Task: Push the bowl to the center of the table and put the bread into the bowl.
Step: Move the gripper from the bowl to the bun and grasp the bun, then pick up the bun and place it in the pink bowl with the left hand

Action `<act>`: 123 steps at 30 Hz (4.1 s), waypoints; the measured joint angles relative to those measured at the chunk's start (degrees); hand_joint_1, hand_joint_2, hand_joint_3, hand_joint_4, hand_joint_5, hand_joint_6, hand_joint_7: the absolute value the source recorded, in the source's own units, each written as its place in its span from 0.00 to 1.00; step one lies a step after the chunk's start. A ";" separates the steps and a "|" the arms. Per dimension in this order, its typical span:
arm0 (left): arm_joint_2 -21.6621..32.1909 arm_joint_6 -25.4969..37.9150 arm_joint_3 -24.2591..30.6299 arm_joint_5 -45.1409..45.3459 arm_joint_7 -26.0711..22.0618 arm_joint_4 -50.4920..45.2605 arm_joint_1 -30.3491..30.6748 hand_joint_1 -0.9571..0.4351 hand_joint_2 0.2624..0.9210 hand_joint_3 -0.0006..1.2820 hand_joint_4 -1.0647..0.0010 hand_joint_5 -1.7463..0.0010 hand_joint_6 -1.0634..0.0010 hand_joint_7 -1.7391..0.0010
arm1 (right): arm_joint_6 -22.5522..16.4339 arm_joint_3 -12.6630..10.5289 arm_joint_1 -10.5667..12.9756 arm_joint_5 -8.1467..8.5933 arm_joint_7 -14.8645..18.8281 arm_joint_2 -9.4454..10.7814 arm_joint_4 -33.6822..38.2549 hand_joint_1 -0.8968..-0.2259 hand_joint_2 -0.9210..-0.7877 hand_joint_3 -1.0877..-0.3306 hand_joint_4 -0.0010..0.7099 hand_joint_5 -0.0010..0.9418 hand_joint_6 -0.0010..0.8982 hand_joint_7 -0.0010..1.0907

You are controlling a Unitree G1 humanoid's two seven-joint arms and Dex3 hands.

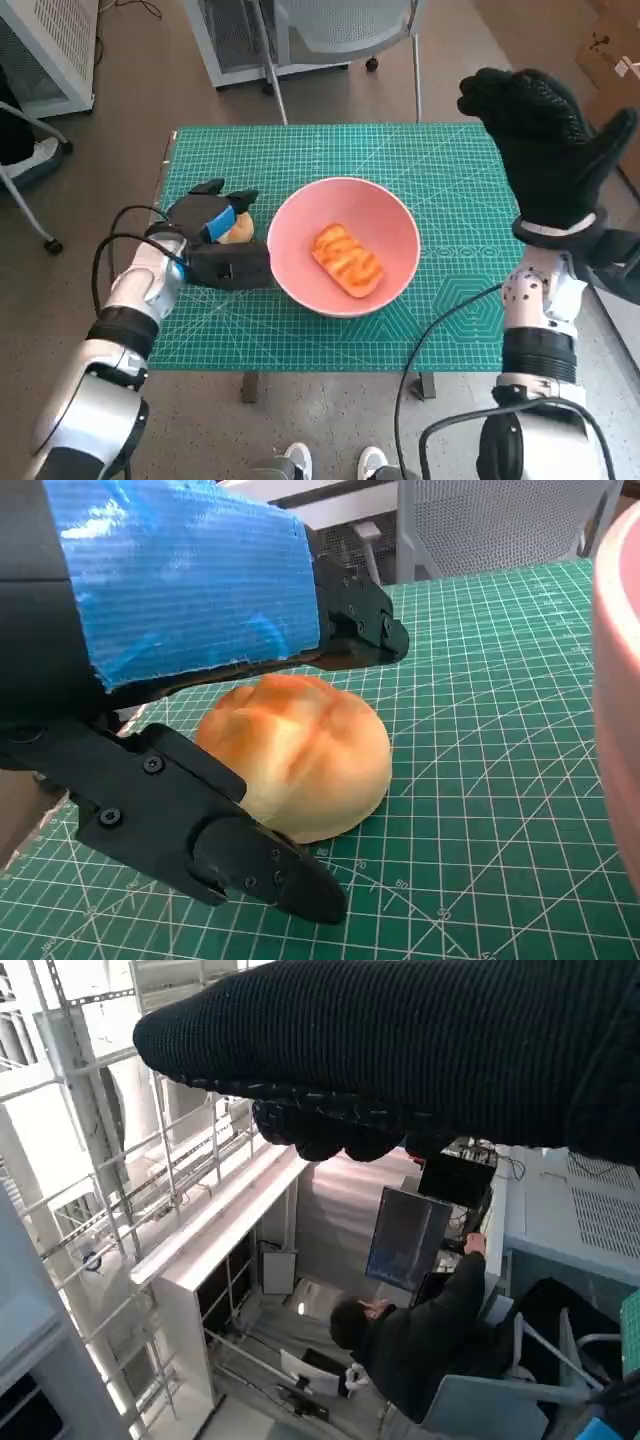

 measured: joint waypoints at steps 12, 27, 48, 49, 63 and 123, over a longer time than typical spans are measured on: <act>-1.37 -0.15 0.02 -0.67 0.43 4.35 -1.19 0.56 0.80 0.01 0.63 0.98 0.49 0.97 | 0.41 0.18 0.76 0.00 -0.64 -0.47 -1.63 0.40 0.00 0.50 0.49 0.00 0.50 0.00; -1.81 -0.59 -0.87 -0.31 4.94 6.33 -1.99 0.70 1.00 0.07 0.39 0.32 0.40 0.38 | 0.44 0.63 1.81 -0.32 -1.30 -0.50 -2.71 0.41 0.00 0.50 0.49 0.00 0.50 0.00; 1.21 -0.62 -0.88 -0.57 4.55 1.47 -1.66 0.69 1.00 0.06 0.38 0.32 0.40 0.34 | 0.50 0.80 2.05 -0.63 -1.86 -0.47 -3.22 0.41 0.00 0.50 0.49 0.00 0.50 0.00; 1.80 -0.64 -0.53 -0.75 4.40 0.24 -1.60 0.69 1.00 0.06 0.38 0.32 0.40 0.34 | 0.54 0.83 2.08 -0.63 -1.87 -0.47 -3.25 0.41 0.00 0.50 0.49 0.00 0.50 0.00; 8.07 2.97 8.87 -4.17 0.04 -32.18 6.40 0.69 0.99 0.02 0.27 0.41 0.36 0.34 | 0.67 1.06 2.12 -0.62 -1.99 -0.35 -3.73 0.41 0.00 0.51 0.50 0.00 0.51 0.00; -4.97 0.08 4.96 -7.80 -17.44 -48.24 10.68 0.33 0.90 0.01 0.96 0.99 0.80 0.96 | -0.90 1.77 4.59 -1.08 -4.03 0.69 -5.99 0.43 0.00 0.44 0.48 0.00 0.47 0.00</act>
